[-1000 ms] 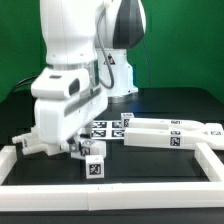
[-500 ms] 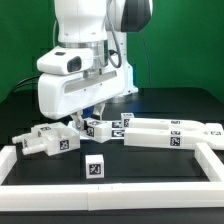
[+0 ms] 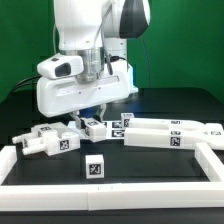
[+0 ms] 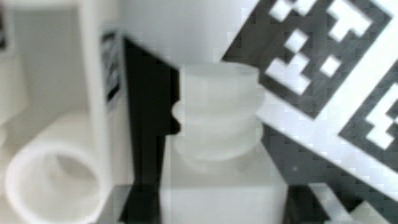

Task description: Assemble chair

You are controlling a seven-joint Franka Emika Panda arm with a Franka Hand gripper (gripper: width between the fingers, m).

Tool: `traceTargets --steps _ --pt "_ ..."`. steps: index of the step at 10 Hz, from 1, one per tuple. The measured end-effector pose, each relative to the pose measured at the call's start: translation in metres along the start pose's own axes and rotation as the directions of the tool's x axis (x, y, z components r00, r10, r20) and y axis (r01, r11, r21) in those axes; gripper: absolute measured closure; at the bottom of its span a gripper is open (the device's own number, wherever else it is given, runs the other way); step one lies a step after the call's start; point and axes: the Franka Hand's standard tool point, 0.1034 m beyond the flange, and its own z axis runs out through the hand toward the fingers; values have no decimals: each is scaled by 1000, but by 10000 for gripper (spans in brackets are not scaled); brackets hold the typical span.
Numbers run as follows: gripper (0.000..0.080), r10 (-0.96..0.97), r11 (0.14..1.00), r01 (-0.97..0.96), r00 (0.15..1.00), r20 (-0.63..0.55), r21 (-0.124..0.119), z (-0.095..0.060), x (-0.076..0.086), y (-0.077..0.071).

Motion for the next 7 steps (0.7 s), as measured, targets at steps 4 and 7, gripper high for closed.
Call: traceTargets --steps 4,7 --pt "515 33 999 -33 999 8 12 17 -13 -8" --pt "285 32 999 -32 999 8 12 17 -12 -8"
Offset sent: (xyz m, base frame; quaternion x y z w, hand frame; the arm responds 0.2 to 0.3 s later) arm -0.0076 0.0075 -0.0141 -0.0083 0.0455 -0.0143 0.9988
